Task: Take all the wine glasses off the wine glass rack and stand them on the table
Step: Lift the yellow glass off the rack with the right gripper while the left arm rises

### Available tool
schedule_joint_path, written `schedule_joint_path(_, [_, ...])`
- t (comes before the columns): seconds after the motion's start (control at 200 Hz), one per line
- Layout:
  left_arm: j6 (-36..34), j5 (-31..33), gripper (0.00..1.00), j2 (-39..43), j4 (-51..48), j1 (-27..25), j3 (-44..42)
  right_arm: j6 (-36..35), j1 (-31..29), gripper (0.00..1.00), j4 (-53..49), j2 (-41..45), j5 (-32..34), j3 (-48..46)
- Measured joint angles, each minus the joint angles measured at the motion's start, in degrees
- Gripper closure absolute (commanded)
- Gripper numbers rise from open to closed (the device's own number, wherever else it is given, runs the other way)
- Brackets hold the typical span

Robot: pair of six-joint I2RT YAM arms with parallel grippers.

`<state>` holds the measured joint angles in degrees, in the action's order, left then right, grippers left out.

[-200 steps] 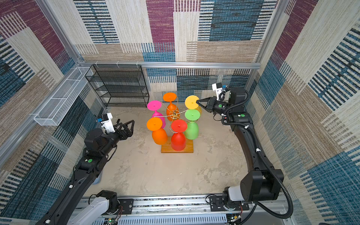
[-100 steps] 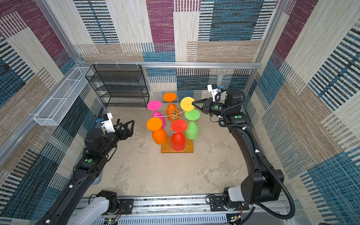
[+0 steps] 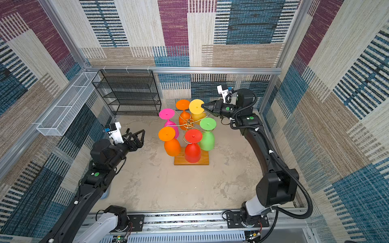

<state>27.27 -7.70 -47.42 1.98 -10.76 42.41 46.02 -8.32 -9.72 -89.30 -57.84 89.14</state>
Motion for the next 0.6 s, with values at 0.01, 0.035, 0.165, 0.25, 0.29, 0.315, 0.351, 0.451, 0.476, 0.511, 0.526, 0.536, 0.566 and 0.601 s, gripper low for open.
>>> schedule_joint_path(0.01, [0.0, 0.0, 0.06, 0.1, 0.0, 0.0, 0.0, 0.0, 0.0, 1.0, 0.0, -0.2, 0.0, 0.2])
schedule_joint_path(0.035, [0.0, 0.0, 0.06, 0.2, 0.0, 0.0, 0.0, 0.0, 0.0, 1.0, 0.0, -0.7, 0.0, 0.8])
schedule_joint_path(0.165, [0.0, -0.1, 0.06, 0.6, 0.0, 0.0, 0.0, -0.1, 0.3, 1.0, -0.4, -3.3, 1.4, 3.8])
schedule_joint_path(0.25, [0.0, -0.1, 0.06, 1.1, 0.0, 0.0, 0.1, -0.1, 1.1, 1.0, -0.3, -4.1, 1.5, 4.8])
schedule_joint_path(0.29, [0.0, -0.2, 0.06, 1.3, 0.0, 0.0, 0.1, -0.1, 1.7, 1.0, -0.3, -4.3, 1.9, 5.1])
schedule_joint_path(0.315, [0.0, -0.2, 0.06, 1.4, 0.0, 0.0, 0.1, -0.1, 2.1, 1.0, -0.3, -4.3, 2.3, 5.2])
schedule_joint_path(0.351, [0.0, -0.2, 0.06, 1.5, 0.0, 0.0, 0.1, -0.1, 2.7, 1.0, -0.2, -4.4, 2.7, 5.3])
schedule_joint_path(0.451, [0.0, -0.4, 0.06, 1.7, -0.1, 0.0, 0.4, -0.1, 4.7, 1.0, -0.2, -3.7, 3.3, 5.3])
schedule_joint_path(0.476, [0.0, -0.5, 0.06, 1.7, -0.1, 0.0, 0.5, 0.0, 5.2, 1.0, 0.0, -3.2, 3.9, 5.0])
schedule_joint_path(0.511, [0.0, -0.8, 0.06, 1.8, -0.1, 0.0, 0.8, 0.0, 5.9, 1.0, 0.2, -2.1, 4.3, 4.3])
schedule_joint_path(0.526, [0.0, -1.0, 0.06, 1.8, -0.1, 0.0, 0.9, 0.0, 6.2, 1.0, 0.3, -1.6, 4.4, 4.0])
schedule_joint_path(0.536, [0.0, -1.3, 0.06, 1.8, -0.1, 0.0, 1.0, 0.0, 6.4, 1.0, 0.4, -1.1, 4.5, 3.8])
schedule_joint_path(0.566, [0.0, -1.7, 0.06, 1.9, -0.1, 0.0, 1.4, 0.0, 7.1, 1.0, 0.7, 0.2, 4.6, 3.2])
schedule_joint_path(0.601, [0.0, -1.9, 0.06, 1.9, -0.1, 0.0, 1.8, 0.0, 7.6, 1.0, 1.3, 1.8, 5.3, 2.4])
